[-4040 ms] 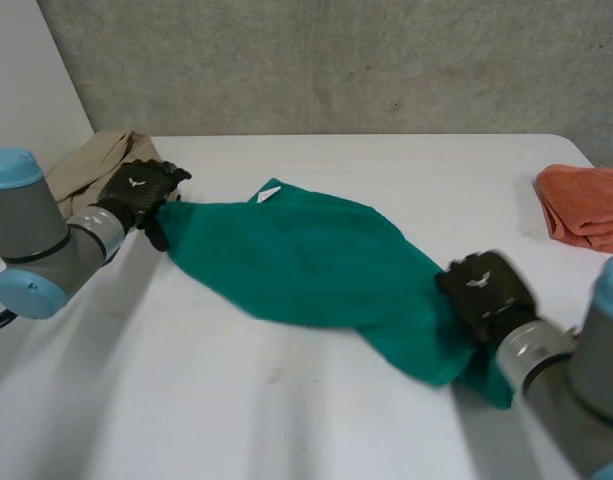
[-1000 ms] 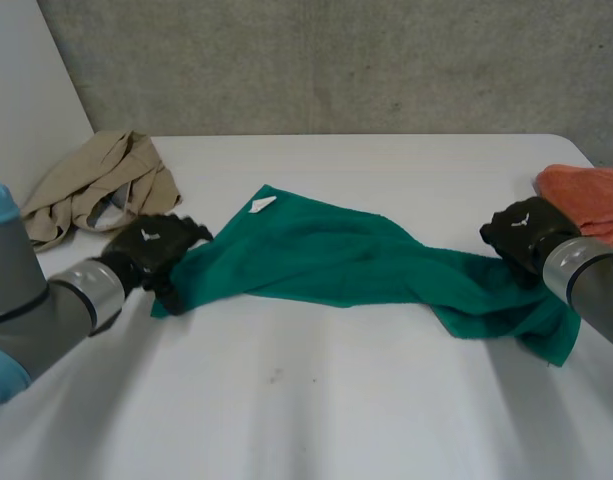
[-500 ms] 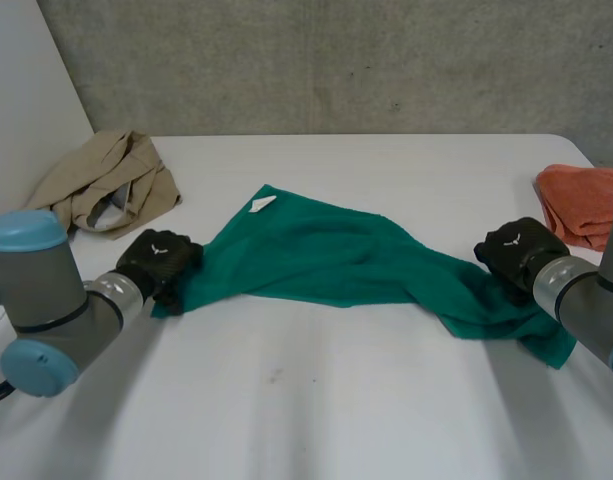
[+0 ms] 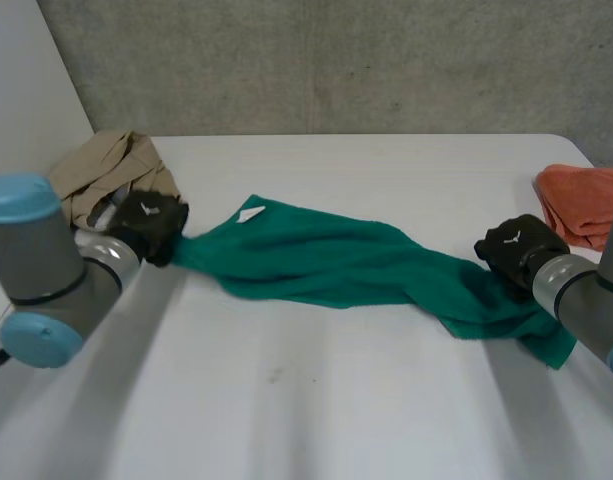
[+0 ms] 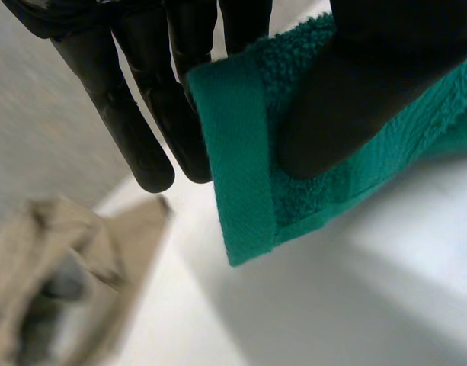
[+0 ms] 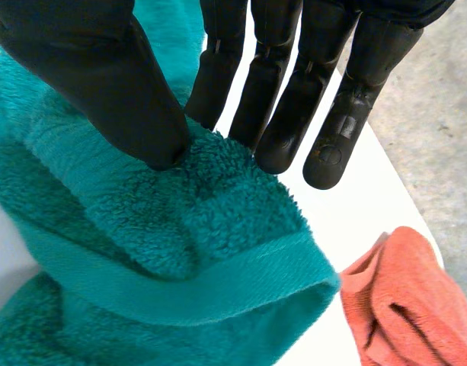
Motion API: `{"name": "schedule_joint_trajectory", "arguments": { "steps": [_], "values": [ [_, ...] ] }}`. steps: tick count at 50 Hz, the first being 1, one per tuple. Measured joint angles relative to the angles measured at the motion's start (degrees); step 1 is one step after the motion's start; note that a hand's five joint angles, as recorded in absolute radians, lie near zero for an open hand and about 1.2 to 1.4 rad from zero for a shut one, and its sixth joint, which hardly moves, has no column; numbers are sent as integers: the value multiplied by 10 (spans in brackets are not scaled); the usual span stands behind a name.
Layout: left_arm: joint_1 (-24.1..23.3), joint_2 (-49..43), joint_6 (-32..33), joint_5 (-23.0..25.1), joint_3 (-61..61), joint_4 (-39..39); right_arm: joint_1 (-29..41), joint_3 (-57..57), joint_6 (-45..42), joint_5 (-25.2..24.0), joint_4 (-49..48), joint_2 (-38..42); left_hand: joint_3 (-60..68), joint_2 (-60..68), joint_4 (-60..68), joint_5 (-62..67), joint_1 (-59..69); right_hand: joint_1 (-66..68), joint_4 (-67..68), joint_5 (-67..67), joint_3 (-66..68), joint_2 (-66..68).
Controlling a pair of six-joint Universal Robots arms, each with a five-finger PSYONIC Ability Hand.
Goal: Fold the laundry.
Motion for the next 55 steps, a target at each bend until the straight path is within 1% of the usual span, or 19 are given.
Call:
{"name": "schedule_joint_trajectory", "arguments": {
  "steps": [7, 13, 16, 19, 22, 25, 30, 34, 36, 40, 44, 48, 51, 55],
  "values": [
    [-5, 142, -38, -6, -53, -18, -4, -16, -6, 2, 18, -33, 0, 0, 0, 0, 0, 0, 0, 0, 0, 0],
    [4, 256, -62, -6, -90, -75, -9, -44, -20, 1, 71, -114, 1, 0, 0, 0, 0, 0, 0, 0, 0, 0],
    [11, 292, -65, -7, -96, -105, -17, -64, -28, -2, 101, -148, 2, 0, 0, 0, 0, 0, 0, 0, 0, 0],
    [17, 313, -68, -8, -98, -130, -24, -79, -40, -4, 126, -166, 3, 0, 0, 0, 0, 0, 0, 0, 0, 0],
    [20, 316, -72, -8, -98, -146, -27, -86, -59, -5, 147, -161, 3, 0, 0, 0, 0, 0, 0, 0, 0, 0],
    [23, 289, -77, -10, -95, -155, -26, -91, -79, -5, 159, -131, 3, 2, 0, 0, 0, 0, 0, 0, 0, 0],
    [22, 177, -79, -19, -43, -158, -21, -136, -89, 5, 143, -42, 3, 2, 0, 0, 0, 0, 0, 0, 0, 0],
    [15, 86, -80, -42, 45, -157, -19, -205, -67, 24, 85, 20, 3, 2, 1, 0, 0, 0, 0, 0, 0, 0],
    [8, 40, -82, -61, 117, -152, -17, -260, -43, 40, 30, 49, 3, 3, 2, 0, 0, 0, 0, 0, 0, 0],
    [-4, 4, -92, -83, 229, -123, -11, -343, 5, 55, -62, 69, 3, 3, 2, 0, 0, 0, 0, 0, 1, 0],
    [-14, 9, -120, -100, 292, -65, -4, -404, 48, 58, -121, 63, 3, 3, 2, 0, 0, 0, 2, 5, 3, 0],
    [-21, 56, -151, -111, 281, -25, -3, -423, 66, 46, -114, 45, 3, 3, 2, 0, 0, 0, 3, 7, 3, 0],
    [-24, 102, -164, -113, 236, -14, -5, -419, 76, 10, -49, 18, 3, 3, 2, 0, 0, 0, 3, 7, 3, 0],
    [-28, 166, -171, -103, 137, -18, -8, -383, 76, -41, 55, -3, 3, 3, 2, 0, 0, 0, 3, 7, 3, 0]
  ]
}}
